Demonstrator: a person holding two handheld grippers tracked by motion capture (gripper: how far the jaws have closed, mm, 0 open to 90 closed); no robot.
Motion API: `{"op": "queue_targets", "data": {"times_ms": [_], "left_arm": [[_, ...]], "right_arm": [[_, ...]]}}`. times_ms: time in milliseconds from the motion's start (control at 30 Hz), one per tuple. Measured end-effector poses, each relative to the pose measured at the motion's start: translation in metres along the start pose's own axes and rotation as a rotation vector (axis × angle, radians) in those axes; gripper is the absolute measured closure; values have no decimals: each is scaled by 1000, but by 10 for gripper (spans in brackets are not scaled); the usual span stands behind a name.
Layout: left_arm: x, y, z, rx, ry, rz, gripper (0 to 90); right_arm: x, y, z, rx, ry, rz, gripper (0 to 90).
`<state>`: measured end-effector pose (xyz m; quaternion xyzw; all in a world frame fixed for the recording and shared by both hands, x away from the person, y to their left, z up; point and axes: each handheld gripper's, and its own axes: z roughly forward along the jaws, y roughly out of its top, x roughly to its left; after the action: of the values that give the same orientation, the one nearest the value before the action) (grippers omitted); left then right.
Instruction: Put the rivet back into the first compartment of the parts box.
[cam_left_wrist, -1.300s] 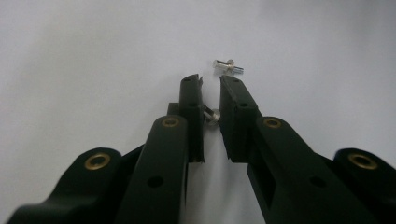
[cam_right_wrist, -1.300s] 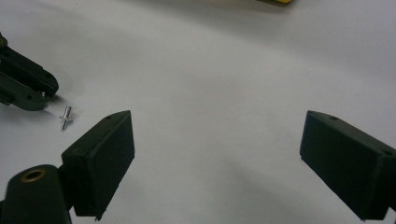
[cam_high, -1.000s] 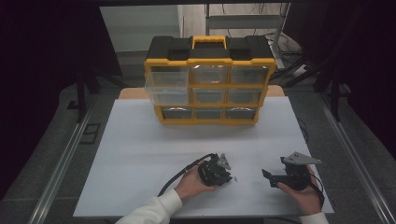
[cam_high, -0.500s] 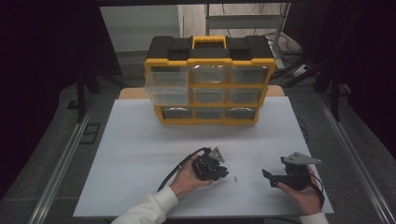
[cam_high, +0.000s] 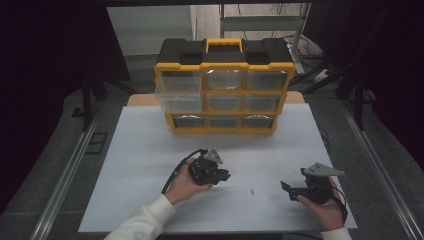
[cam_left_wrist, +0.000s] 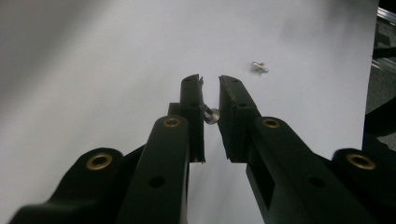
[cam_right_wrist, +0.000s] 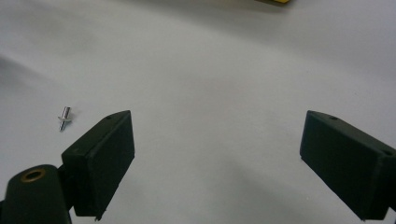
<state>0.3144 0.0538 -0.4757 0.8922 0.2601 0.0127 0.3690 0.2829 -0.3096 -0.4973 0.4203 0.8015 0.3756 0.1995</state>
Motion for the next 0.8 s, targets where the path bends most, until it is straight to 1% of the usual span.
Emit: {"op": "queue_targets", "data": {"times_ms": [67,100,133,267,333,367,533,567,600,767,800], "left_arm": [[5,-3,-8,-6,7,-9,813],[12,-7,-19,-11,18,-17,812],[12,-7,-19,-11,18,-17,813],[25,-16,-39,-41,39,-58,813],[29,-21,-47,-55,50,-80,812],[31,-23,-50,-57,53,-79,813],[41,-34,-68,-81,74,-117,813],[45,-38,-75,-89,83,-132,813],[45,-38,-75,-89,83,-132,813],[54,-47,-93,-105,111,-161,813],[57,-50,-99,-110,120,-168,813]], "right_arm": [[0,0,0,0,0,0,107],[0,0,0,1,0,1,107],[0,0,0,1,0,1,107],[0,0,0,2,-1,1,107],[0,0,1,2,-2,1,107],[1,0,1,2,-3,1,107],[0,0,1,2,-4,2,107],[0,0,1,3,-4,2,107],[0,0,1,3,-4,2,107],[0,0,1,4,-5,3,106],[0,0,1,4,-5,4,106]]}}
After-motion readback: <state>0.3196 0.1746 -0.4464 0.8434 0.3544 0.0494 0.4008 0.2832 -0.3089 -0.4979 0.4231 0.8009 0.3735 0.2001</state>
